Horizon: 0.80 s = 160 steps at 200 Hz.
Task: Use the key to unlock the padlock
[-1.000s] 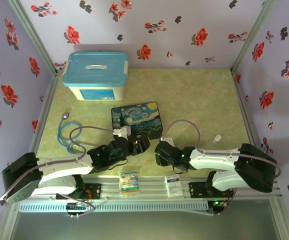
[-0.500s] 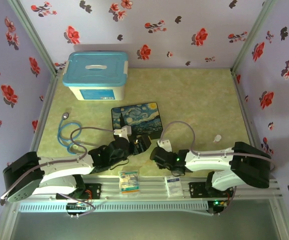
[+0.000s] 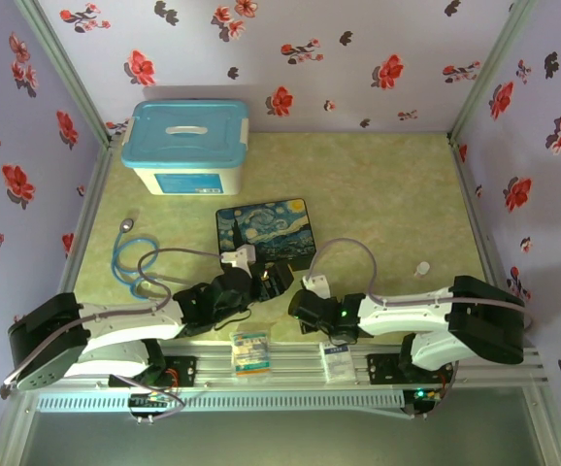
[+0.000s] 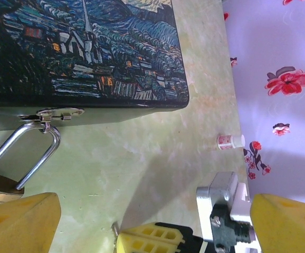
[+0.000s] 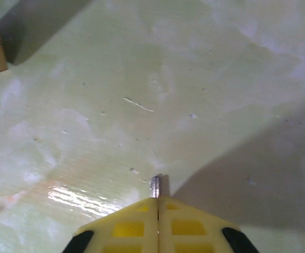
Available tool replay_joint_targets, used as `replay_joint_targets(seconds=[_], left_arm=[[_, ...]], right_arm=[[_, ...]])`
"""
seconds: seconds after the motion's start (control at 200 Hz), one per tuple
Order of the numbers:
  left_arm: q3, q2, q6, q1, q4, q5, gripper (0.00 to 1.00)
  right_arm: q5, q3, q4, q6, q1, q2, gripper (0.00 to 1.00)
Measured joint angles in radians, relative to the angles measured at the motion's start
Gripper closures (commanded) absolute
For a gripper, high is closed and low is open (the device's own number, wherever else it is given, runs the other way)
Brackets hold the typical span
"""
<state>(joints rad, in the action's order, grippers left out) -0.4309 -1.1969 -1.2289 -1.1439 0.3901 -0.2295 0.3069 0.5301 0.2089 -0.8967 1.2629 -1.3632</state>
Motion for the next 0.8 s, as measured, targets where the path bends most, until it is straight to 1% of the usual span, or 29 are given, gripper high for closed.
replay_joint_targets(seconds=[0.13,0.305,0.425,0.495,0.56,0.8], left_arm=[[0.0,-0.015,0.0,-0.002,0.003,-0.006,0.11],[0.0,-0.035,0.001,-0.003,0.012,-0.019,0.14],[0.0,-0.067,0.002,-0.01,0.044,-0.026,0.15],[0.0,-0.09,0.001,-0.014,0.069,-0.026,0.16],[0.002,-0.103,0.001,-0.017,0.095,-0.029,0.16],[0.019,-0.113,0.0,-0.019,0.152,-0.033,0.15]], right_arm=[[-0.003,-0.021,-0.036,-0.005,0.003,0.01,1.0],[-0.008,-0.066,-0.055,0.012,0.002,0.063,1.0],[-0.027,-0.082,-0.04,0.04,-0.024,0.097,1.0],[-0.031,-0.08,-0.016,0.059,-0.055,0.103,0.92],[-0.036,-0.068,0.016,0.079,-0.075,0.105,0.79],[-0.053,-0.046,0.092,0.104,-0.087,0.105,0.68]])
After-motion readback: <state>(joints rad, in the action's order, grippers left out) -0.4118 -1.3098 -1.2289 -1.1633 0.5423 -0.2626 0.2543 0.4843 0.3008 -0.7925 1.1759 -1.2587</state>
